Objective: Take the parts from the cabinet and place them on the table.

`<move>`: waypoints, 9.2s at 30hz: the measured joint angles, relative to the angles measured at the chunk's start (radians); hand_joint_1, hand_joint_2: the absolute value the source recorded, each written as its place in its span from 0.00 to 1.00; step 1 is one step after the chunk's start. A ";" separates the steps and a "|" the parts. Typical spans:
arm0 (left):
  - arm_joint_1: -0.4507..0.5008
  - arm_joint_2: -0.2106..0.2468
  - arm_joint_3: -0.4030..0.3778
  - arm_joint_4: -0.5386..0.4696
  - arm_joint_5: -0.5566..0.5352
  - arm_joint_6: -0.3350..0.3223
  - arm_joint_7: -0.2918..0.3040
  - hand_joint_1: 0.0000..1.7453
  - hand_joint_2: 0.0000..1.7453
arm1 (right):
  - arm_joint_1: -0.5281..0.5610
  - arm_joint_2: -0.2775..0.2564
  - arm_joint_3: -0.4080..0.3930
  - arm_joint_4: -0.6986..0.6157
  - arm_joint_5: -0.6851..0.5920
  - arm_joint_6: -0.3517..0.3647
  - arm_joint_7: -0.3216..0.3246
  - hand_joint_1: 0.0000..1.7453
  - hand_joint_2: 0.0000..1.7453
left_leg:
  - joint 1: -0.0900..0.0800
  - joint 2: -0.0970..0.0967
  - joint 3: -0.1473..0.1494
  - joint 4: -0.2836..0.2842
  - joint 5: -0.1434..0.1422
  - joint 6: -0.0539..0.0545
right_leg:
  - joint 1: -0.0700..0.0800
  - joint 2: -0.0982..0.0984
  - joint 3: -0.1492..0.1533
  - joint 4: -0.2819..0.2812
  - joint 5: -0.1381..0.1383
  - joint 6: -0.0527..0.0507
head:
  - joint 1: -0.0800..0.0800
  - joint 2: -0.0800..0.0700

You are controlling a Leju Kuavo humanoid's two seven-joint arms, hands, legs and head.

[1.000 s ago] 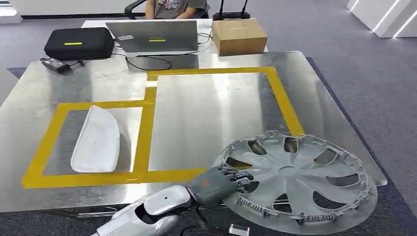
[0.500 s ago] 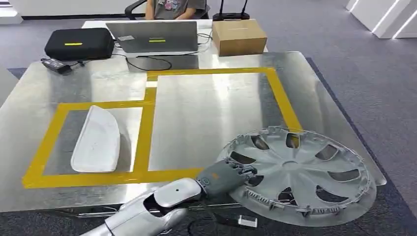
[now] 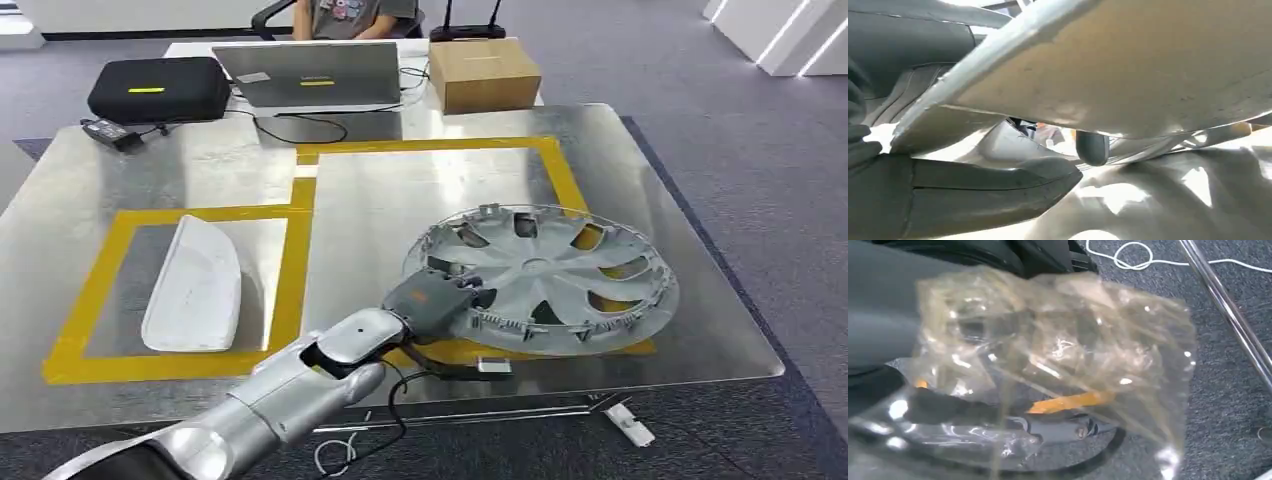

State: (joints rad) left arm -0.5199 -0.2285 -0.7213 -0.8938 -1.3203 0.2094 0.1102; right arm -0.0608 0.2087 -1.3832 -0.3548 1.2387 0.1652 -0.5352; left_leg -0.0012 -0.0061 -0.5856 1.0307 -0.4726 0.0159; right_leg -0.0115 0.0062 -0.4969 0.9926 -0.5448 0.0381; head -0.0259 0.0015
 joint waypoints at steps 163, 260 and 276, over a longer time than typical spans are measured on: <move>0.628 0.017 1.253 -0.526 1.394 0.287 -0.714 0.00 0.00 | 0.109 0.143 0.076 -0.264 -0.080 0.157 0.233 0.00 0.00 | 0.012 0.006 0.134 -0.057 -0.075 -0.027 | 0.007 -0.017 -0.106 0.001 0.114 -0.010 | -0.009 0.000; 0.518 0.150 1.153 0.662 0.929 0.096 -0.578 0.00 0.00 | 0.034 -0.014 0.064 0.052 0.002 0.000 0.162 0.00 0.00 | -0.004 0.002 0.118 -0.083 -0.032 0.032 | 0.009 -0.014 -0.165 0.147 -0.007 0.003 | 0.005 0.000; 0.521 0.145 1.147 0.670 0.925 0.093 -0.585 0.00 0.00 | 0.041 -0.024 0.066 0.054 0.003 0.003 0.158 0.00 0.00 | -0.006 -0.044 -0.011 0.006 -0.014 -0.020 | 0.002 0.013 0.025 -0.047 0.025 -0.048 | -0.010 0.000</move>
State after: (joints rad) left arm 0.0014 -0.0832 0.4253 -0.2235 -0.3956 0.3021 -0.4749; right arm -0.0198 0.1846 -1.3176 -0.3006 1.2417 0.1682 -0.3776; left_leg -0.0068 -0.0500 -0.5964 1.0363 -0.4861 -0.0039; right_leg -0.0093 0.0188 -0.4721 0.9454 -0.5196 -0.0094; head -0.0354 0.0015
